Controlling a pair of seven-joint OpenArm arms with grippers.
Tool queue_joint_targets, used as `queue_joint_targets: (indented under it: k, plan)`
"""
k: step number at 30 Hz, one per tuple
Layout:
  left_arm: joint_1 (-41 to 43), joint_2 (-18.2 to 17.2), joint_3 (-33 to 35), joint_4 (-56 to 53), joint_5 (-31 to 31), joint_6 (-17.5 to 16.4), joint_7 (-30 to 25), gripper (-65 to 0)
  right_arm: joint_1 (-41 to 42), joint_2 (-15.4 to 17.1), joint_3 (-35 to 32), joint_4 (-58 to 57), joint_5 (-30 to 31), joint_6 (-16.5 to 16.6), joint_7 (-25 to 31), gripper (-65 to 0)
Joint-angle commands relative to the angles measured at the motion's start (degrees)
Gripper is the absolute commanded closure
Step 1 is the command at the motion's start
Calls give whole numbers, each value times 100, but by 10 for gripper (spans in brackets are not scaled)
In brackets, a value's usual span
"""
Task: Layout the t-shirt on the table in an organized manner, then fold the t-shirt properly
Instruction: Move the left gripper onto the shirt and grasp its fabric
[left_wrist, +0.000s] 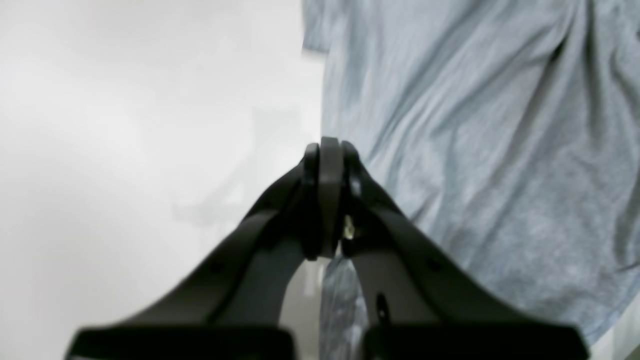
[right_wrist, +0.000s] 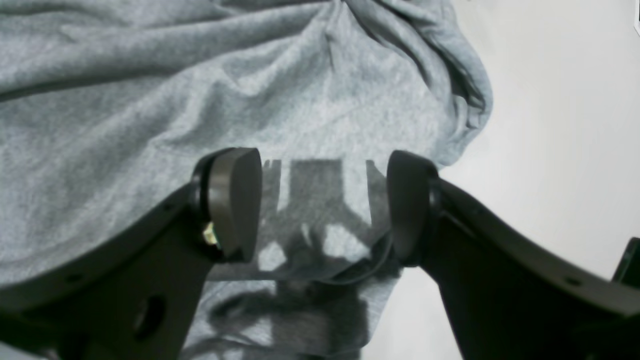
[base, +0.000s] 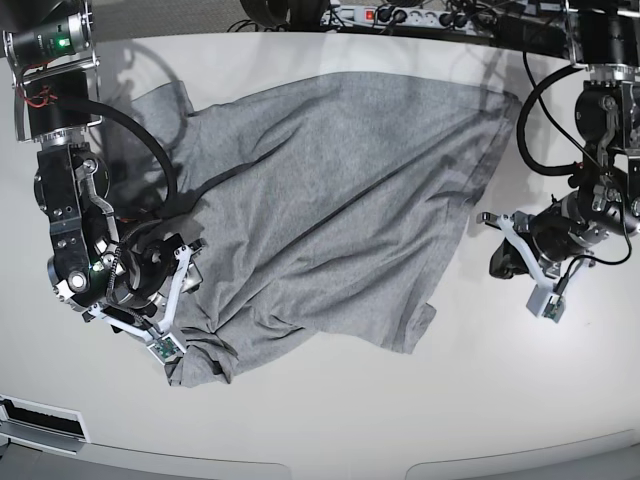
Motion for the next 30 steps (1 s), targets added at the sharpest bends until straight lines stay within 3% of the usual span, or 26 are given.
queue_joint_targets:
  k: [1,3,6,7,12,20,26,30]
  plan:
    - [-48,-35,-33,13,-151,-31,-260,0,157,44,33,96,-22,-2,105,-407]
    - [-4,15,-28,-260,-177,-33,-372,-36,160,42,33,96,-20,-4,107,-407]
    - [-11,26,-26,-916,-317,9,-789,-332,153,44,33,96,-22,-2,96,-407]
    - [-37,28,-26,-1176,-385,13,-994,-381,153,46,33,96,-22,-2,70,-407]
    - [-540,212,-26,-2610,-446,55,-1335,-386,155,46,33,96,-20,0,59,-407]
    - [-1416,396,-26,-4756,-446,-302,-1788,-386,155,52,33,96,-22,-2,42,-407]
    - [-1759,667,-15,-5501,-444,-741,-1740,-379,155,57,33,96,-20,-2,57,-407]
    - [-1786,837,96,-5506,-446,-1023,-1469,-314,155,59,33,96,-22,-2,57,-407]
